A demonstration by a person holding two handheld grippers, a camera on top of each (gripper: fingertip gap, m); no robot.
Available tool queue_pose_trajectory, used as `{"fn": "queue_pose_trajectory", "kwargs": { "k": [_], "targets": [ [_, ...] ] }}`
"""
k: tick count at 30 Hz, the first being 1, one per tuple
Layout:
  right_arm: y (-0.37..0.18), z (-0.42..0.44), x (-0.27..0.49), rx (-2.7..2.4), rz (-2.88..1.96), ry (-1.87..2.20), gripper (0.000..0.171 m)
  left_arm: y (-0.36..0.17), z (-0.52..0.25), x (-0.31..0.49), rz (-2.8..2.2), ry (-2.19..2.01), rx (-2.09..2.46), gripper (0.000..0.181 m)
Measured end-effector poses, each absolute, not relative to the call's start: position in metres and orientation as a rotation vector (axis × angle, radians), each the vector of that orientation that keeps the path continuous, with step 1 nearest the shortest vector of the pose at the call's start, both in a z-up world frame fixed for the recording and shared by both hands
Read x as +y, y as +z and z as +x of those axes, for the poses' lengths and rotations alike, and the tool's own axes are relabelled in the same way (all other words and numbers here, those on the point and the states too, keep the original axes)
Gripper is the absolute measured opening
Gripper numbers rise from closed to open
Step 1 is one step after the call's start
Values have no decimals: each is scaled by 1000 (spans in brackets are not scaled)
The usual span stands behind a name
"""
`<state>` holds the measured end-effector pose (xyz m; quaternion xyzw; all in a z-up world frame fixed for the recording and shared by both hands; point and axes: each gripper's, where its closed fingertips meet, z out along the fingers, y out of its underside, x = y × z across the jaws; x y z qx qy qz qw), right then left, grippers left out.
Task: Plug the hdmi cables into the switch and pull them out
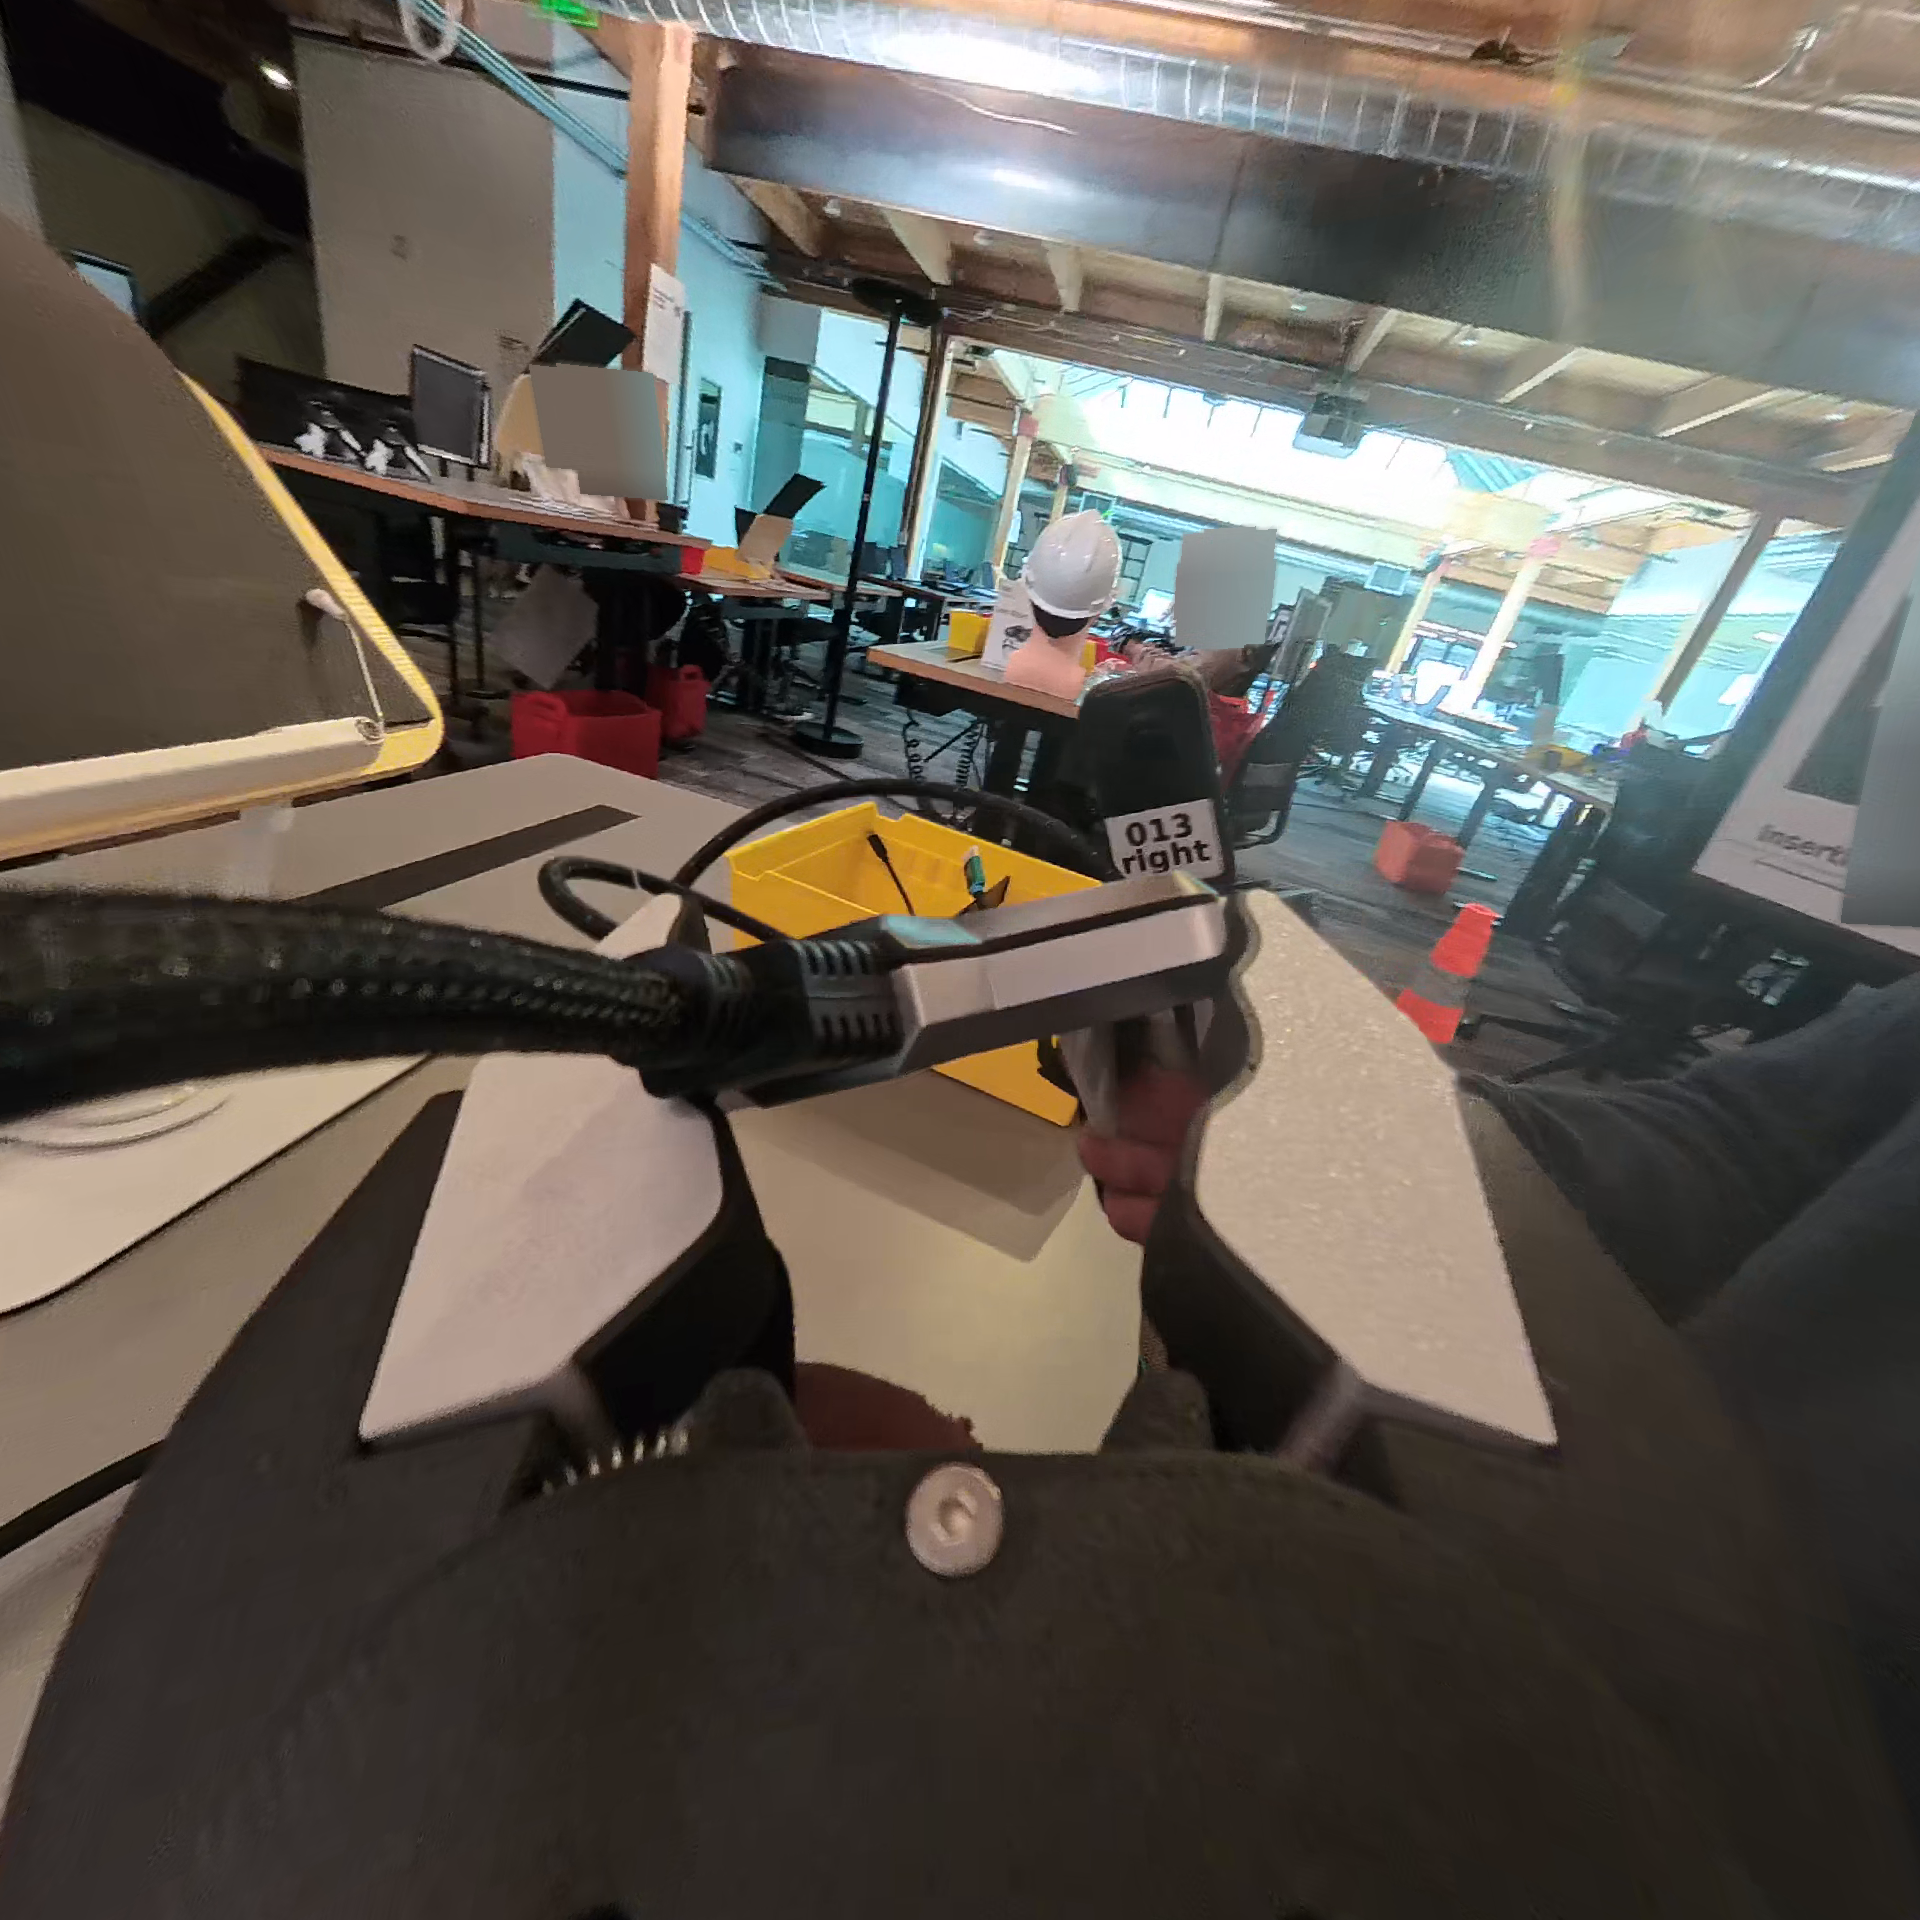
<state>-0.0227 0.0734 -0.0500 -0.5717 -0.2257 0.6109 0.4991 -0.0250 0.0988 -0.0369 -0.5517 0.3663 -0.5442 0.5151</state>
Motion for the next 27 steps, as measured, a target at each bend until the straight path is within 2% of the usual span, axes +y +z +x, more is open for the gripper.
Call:
{"fn": "queue_pose_trajectory", "kwargs": {
  "k": [7,10,11,15,16,18,23,27],
  "targets": [
    [-35,-18,67,-489,-1215,1643,20,-34,-22,91,-1298,-1360,904,92],
    [-34,-15,66,-494,-1187,1686,1,-44,-15,89,-1322,-1371,892,92],
    [-38,-16,64,-521,-1198,1688,1,-44,-14,90,-1325,-1377,879,92],
    [-45,-13,69,-519,-1228,1635,20,-47,-15,94,-1341,-1371,856,92],
    [-49,-12,74,-504,-1263,1589,29,-45,-15,94,-1334,-1375,847,92],
    [-53,-10,77,-490,-1288,1538,34,-41,-16,94,-1325,-1385,832,92],
    [-59,-26,66,-573,-1321,1621,32,-43,-13,92,-1321,-1388,827,92],
    [-54,-29,62,-548,-1268,1663,21,-42,-13,91,-1311,-1366,839,92]
  ]
}}
